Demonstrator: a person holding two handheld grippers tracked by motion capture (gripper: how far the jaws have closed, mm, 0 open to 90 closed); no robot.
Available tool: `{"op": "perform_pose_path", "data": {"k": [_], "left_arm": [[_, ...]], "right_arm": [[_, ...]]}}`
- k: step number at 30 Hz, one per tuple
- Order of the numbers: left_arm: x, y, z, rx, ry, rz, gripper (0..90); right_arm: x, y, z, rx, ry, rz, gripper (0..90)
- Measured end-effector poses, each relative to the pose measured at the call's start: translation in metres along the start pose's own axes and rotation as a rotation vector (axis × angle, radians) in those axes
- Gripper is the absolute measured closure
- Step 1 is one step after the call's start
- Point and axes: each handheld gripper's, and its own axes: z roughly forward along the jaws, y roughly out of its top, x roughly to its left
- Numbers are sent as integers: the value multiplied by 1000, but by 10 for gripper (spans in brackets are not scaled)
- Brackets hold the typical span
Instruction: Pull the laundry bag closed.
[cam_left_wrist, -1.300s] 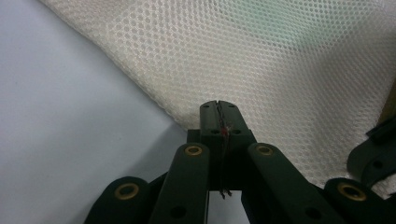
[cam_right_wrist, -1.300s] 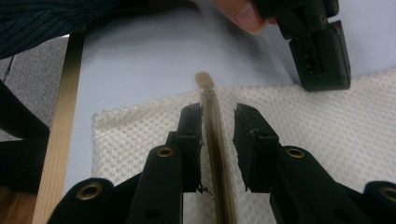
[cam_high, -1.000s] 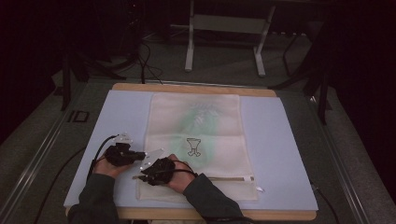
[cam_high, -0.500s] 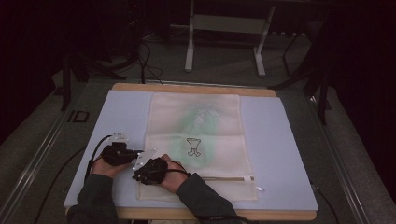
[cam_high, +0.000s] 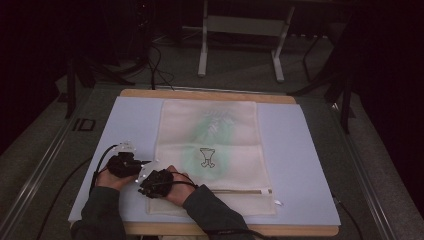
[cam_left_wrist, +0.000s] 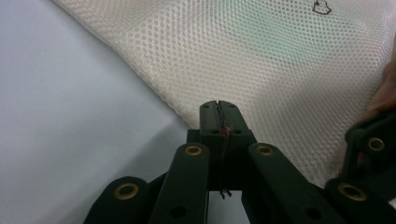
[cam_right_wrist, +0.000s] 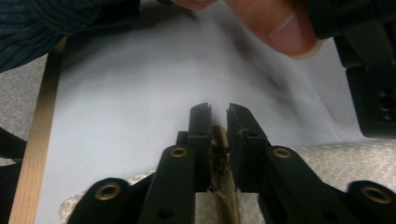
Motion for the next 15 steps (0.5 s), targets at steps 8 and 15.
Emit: {"op": "perform_pose_path", "data": {"k": [8, 15], "left_arm": [[1, 0, 0, 0, 0, 0, 896], [0, 0, 0, 2, 0, -1, 895]], "right_arm": [[0, 3, -4, -29, -19, 10, 812], [1, 2, -16, -61, -24, 12, 812]]}}
